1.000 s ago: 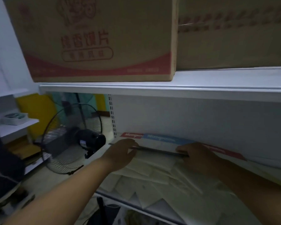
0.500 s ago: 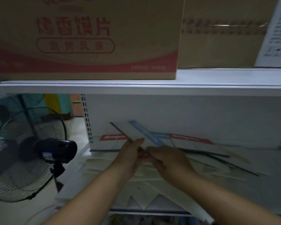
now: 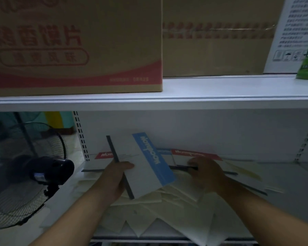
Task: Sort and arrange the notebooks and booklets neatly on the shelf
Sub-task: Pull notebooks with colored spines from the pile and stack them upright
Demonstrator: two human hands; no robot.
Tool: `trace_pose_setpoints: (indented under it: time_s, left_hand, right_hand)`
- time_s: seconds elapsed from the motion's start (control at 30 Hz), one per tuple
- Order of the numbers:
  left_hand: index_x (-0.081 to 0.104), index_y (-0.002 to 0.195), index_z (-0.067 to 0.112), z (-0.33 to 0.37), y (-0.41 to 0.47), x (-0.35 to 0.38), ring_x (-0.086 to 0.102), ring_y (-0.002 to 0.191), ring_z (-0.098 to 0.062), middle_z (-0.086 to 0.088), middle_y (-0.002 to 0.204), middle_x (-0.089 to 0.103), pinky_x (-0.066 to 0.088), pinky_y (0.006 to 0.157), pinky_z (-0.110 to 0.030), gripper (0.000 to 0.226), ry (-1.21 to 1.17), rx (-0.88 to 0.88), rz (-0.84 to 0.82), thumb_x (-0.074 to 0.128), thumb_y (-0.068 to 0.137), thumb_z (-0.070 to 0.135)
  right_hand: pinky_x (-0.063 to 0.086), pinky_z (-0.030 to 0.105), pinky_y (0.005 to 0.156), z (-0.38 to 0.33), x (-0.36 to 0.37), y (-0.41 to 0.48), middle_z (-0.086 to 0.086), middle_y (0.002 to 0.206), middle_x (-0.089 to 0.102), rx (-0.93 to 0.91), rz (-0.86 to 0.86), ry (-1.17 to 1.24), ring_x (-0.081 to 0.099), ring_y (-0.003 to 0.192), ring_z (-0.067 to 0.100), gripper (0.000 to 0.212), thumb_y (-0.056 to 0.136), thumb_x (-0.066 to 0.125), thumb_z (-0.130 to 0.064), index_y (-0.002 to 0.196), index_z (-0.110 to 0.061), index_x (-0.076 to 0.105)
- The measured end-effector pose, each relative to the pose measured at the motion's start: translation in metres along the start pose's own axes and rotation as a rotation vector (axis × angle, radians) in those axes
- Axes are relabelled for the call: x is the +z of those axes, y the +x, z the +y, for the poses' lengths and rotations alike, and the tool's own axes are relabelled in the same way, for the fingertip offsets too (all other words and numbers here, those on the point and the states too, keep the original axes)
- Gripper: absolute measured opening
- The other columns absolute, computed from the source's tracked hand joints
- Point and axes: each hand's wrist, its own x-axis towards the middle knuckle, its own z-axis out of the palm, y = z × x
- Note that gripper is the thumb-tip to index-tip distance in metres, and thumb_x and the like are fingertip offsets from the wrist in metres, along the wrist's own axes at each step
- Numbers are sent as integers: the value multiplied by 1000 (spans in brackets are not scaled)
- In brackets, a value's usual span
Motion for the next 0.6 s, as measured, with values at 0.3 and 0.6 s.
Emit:
trace_pose_setpoints:
  time_s: [0.3,0.6]
  left_hand:
    - [54,117,14,-14,2,16,63,96,-29,-14,109,65,53,81,-41,55,11,149,-55,50,78,-25]
    - [54,113,23,-30,-5,28,70,90,-15,-4,100,73,57,67,-27,56,205,308,-169,70,73,-12]
  right_hand:
    - [52,29,54,-34,-18,3,10,69,70,-197,530,192,66,58,26,25,83,55,-24,74,-7,71]
    - [38,5,61,-149,-19,-15,-7,89,67,-238,184,569,56,73,0,15,93,54,-24,92,-19,68]
